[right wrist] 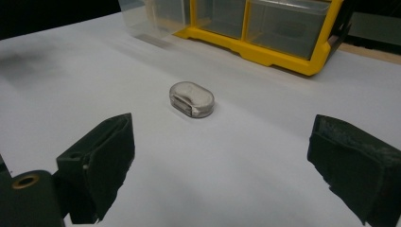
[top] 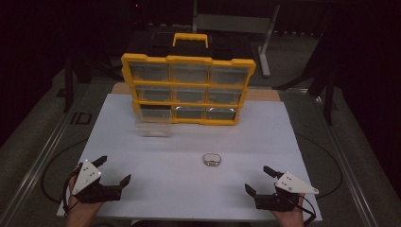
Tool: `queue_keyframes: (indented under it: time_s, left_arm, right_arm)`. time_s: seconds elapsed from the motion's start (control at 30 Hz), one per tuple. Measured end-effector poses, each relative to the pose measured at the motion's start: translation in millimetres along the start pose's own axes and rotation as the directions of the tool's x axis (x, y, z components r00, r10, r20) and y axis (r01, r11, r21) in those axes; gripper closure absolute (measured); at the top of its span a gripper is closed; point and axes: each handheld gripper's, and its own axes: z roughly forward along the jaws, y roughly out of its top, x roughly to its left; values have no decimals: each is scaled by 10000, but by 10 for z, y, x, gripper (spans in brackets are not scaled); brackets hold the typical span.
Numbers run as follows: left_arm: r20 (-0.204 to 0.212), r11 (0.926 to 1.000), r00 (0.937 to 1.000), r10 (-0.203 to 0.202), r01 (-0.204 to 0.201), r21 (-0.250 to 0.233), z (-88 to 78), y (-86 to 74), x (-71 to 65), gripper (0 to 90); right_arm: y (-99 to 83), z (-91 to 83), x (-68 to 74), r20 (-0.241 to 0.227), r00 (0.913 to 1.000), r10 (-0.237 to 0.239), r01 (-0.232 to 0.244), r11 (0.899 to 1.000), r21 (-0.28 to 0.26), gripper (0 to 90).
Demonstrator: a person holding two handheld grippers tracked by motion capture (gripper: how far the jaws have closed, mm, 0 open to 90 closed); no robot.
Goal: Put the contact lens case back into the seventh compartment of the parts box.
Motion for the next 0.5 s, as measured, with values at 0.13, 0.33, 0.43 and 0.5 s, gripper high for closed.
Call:
queue_keyframes:
  time_s: [0.13, 0.33, 0.43, 0.5]
  left_arm:
    - [0, 9999, 10000, -100, 100, -22, -9, -11, 15, 2]
    - [106, 9996, 9996, -259, 258, 80, 1, -29, 36, 3]
    - [132, 9998, 9997, -208, 208, -9, -2, -21, 27, 3]
    - [163, 9998, 9997, -184, 183, 39, 5, -23, 25, 3]
  right_arm:
    - [2, -2, -17, -5, 9999, 120, -120, 9999, -70, 82]
    - [-3, 29, -46, -30, 9997, 256, -255, 9992, 298, 73]
    - [12, 25, -51, 56, 9996, 265, -267, 9989, 392, 73]
    - [33, 10, -64, 62, 9996, 271, -273, 9991, 335, 73]
